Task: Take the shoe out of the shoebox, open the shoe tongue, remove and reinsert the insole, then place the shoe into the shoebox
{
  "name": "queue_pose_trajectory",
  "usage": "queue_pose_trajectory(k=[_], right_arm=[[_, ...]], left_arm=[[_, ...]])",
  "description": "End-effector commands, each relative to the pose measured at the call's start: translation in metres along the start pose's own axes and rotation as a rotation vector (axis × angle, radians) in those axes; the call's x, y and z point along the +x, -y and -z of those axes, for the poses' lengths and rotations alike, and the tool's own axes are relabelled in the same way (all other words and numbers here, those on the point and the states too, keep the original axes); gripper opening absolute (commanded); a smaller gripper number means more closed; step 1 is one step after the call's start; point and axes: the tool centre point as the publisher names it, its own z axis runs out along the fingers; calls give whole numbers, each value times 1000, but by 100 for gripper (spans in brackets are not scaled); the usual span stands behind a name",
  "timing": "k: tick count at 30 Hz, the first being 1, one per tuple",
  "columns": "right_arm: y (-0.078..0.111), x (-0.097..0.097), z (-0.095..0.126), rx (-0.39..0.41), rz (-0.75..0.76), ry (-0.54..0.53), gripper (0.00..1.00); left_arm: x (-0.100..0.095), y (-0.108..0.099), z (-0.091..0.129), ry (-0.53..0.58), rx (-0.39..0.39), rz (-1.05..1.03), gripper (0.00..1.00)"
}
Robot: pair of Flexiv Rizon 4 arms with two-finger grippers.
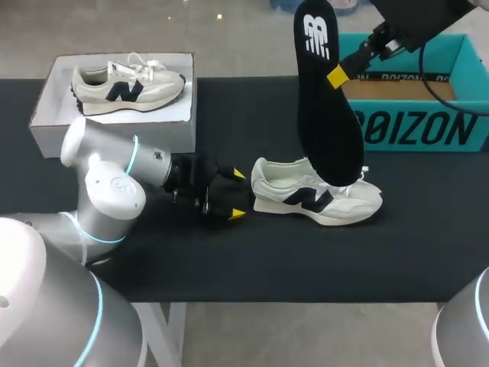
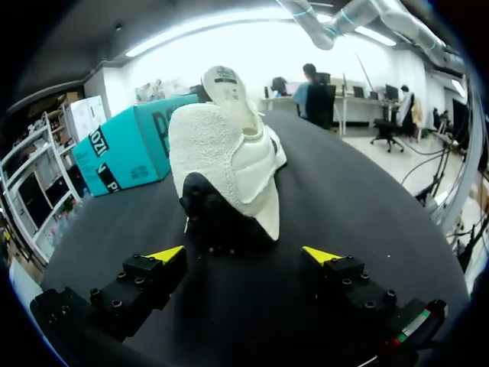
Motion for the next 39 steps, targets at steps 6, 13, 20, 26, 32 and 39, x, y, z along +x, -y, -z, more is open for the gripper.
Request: queue_pose_trajectory(k=[6,13,20,26,32,39], right_arm=[[-2,0,-1,4,-1,-1,0],[-2,0,-1,4,-1,-1,0],[-2,0,-1,4,-1,-1,0],[-2,0,-1,4,-1,-1,0],[-2,0,-1,4,-1,-1,0],[5,11,10,4,-6,3,0]], left_arm=[[-17,40,62,-152,-310,-81,100],[-19,67,71,-203,-463,-105,100],[-14,79,69,-232,-500,-116,100],[-13,84,67,-239,-512,-122,100],[-13,87,65,-230,-514,-120,100],[-13,87,65,-230,-514,-120,100]])
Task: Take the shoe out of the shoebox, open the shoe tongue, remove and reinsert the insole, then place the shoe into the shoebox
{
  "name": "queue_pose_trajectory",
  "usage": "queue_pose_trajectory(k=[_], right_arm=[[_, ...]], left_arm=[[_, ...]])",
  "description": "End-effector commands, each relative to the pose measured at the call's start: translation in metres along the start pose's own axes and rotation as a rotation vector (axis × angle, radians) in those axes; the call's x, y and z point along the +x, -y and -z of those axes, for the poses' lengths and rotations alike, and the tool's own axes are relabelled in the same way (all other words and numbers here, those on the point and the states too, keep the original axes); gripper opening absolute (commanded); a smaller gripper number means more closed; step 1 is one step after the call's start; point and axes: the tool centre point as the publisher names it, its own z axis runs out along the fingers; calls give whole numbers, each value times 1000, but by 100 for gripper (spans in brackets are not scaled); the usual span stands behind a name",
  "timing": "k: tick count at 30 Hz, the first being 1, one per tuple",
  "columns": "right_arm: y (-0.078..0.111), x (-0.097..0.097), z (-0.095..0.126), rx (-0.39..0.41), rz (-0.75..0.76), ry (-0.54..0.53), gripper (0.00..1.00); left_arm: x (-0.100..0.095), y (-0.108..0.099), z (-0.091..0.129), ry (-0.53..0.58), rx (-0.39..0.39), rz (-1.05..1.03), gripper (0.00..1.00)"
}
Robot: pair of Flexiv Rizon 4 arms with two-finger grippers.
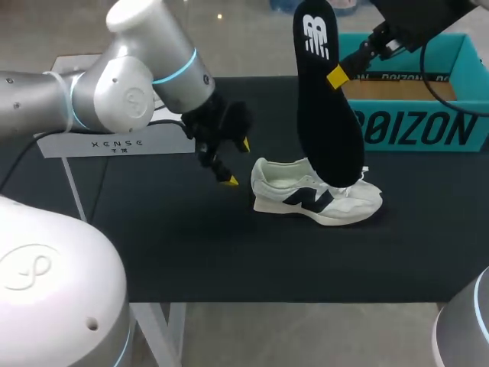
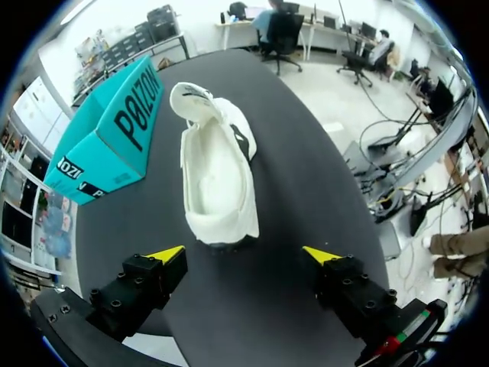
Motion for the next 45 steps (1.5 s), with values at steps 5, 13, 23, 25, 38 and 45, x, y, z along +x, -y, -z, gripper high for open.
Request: queue_pose_trajectory(k=[5,13,23,25,38,45], right_arm=[[12,15,15,-7,-9,23,0],[18,26,25,-39,16,22,0],[17,26,25,-33,16,16,0],[17,26,25,-33,16,16,0],[17,26,25,-33,16,16,0],[17,26,25,-33,16,16,0]], left_arm=[[0,0,0,0,-3,0,100],[0,0,0,0,-3,0,100],[-8,13,3,6,4,-21,100],[-12,21,4,4,3,-35,100],[-67,76,-23,82,-91,-120,100],[-80,79,-48,96,-106,-108,100]])
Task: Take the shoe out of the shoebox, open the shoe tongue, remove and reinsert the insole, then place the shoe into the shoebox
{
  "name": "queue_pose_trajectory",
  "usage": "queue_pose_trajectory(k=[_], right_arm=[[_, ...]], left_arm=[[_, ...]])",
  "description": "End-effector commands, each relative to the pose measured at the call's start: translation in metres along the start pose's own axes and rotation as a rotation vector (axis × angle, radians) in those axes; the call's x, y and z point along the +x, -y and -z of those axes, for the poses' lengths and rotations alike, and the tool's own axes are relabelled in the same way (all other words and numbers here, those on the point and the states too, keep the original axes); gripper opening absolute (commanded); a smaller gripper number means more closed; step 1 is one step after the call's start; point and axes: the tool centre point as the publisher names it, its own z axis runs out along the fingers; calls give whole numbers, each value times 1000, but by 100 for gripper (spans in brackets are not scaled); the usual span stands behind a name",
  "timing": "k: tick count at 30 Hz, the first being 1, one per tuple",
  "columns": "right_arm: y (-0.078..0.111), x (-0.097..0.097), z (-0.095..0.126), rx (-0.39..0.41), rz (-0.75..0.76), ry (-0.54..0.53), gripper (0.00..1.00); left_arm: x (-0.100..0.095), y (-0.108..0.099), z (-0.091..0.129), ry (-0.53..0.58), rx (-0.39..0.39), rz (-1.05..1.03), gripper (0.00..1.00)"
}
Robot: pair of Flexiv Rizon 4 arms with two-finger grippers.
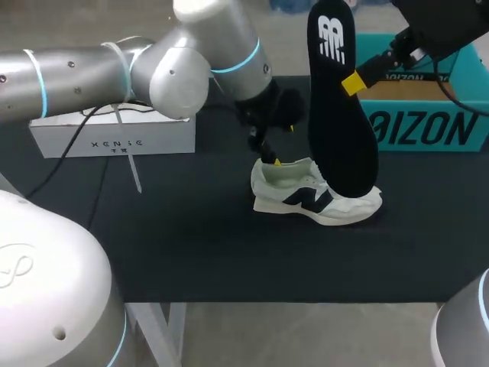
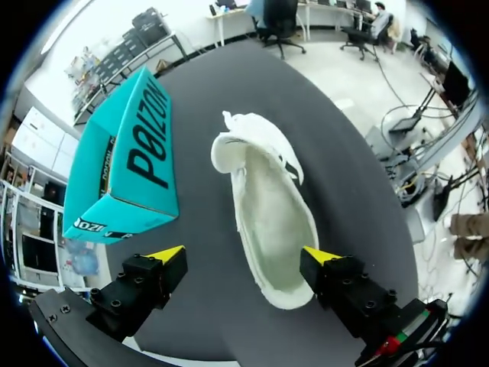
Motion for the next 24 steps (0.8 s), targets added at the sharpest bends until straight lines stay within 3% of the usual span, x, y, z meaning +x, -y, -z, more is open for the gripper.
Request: queue_pose_trajectory(k=[1,12,13,15,17,24], right_arm=[[-2,0,-1,5,-1,0,0],[-2,0,-1,5,-1,0,0],[-2,0,-1,5,-1,0,0],[-2,0,-1,5,-1,0,0],[-2,0,-1,5,-1,0,0],[-2,0,-1,5,-1,0,0]], left_arm=[[-10,4,-26,-18,-17,11,100],[-10,-2,-62,-60,-30,37,100],[-10,-2,-64,-64,-27,39,96],[-8,-1,-68,-68,-27,42,43],[-5,-1,-72,-77,-28,46,0],[0,-4,-82,-111,-7,63,0]])
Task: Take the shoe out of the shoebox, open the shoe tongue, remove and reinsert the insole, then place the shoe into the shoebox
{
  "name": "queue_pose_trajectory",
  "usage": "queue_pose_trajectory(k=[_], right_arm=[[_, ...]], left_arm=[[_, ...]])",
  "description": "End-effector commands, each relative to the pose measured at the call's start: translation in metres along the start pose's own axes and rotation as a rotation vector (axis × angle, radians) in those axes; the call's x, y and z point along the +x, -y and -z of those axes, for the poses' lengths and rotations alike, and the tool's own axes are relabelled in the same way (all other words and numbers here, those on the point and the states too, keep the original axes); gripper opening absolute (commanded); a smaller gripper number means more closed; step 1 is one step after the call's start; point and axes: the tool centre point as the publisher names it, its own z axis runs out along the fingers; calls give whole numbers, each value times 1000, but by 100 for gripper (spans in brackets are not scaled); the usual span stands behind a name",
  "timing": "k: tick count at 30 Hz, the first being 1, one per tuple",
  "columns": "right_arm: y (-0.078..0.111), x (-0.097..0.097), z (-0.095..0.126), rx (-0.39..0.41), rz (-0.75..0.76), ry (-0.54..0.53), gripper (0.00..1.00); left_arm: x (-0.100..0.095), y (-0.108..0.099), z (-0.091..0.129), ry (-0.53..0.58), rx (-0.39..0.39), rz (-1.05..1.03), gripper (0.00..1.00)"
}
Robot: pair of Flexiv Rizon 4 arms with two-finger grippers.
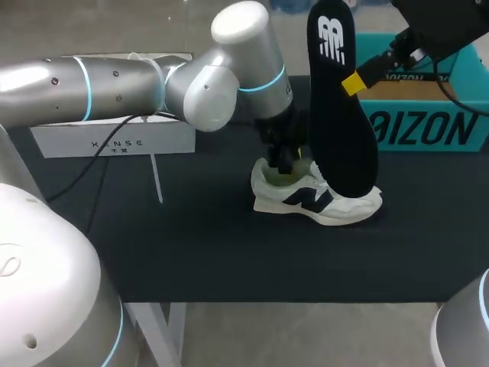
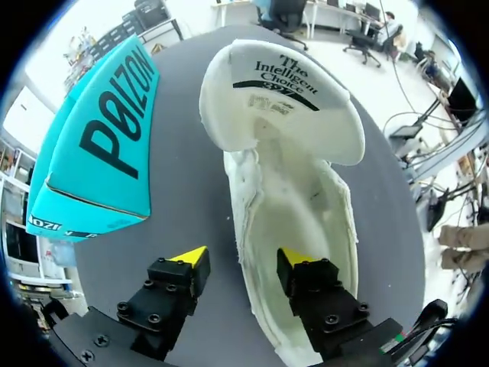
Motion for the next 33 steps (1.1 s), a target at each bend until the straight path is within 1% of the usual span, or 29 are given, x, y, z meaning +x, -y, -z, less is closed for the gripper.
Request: queue_pose_trajectory(k=[1,13,15,18,20,21,23,24,25,27,28,29,30,31,32,33], right_arm=[[-3,0,-1,6,-1,0,0],[-3,0,-1,6,-1,0,0],[-3,0,-1,6,-1,0,0],[-3,0,-1,6,-1,0,0],[-3,0,-1,6,-1,0,0],[-3,0,-1,6,-1,0,0],[-3,0,-1,6,-1,0,0],[-3,0,-1,6,-1,0,0],[-3,0,-1,6,-1,0,0],[-3,0,-1,6,-1,0,0],[-3,0,-1,6,-1,0,0],[-3,0,-1,6,-1,0,0],[-3,0,-1,6,-1,0,0],[-3,0,-1,6,-1,0,0],[-3,0,-1,6,-1,0,0],[-3,0,-1,6,-1,0,0]], left_arm=[[-2,-3,-10,-15,18,4,0],[0,-4,-16,-43,53,-25,0],[-1,-2,-11,-34,52,-30,0],[-3,3,2,-24,62,-69,0],[-6,7,10,-31,81,-107,0],[-8,8,15,-30,70,-130,0],[-13,10,23,-52,109,-184,0],[-16,10,27,-57,115,-211,0],[-19,11,31,-80,145,-249,0],[-25,11,37,-120,119,-366,0],[-27,12,39,-145,127,-412,0],[-30,12,41,-155,80,-480,0],[-32,12,43,-197,107,-541,0],[-34,15,46,-233,178,-580,0],[-37,17,49,-242,171,-619,0],[-39,19,51,-280,158,-680,0]])
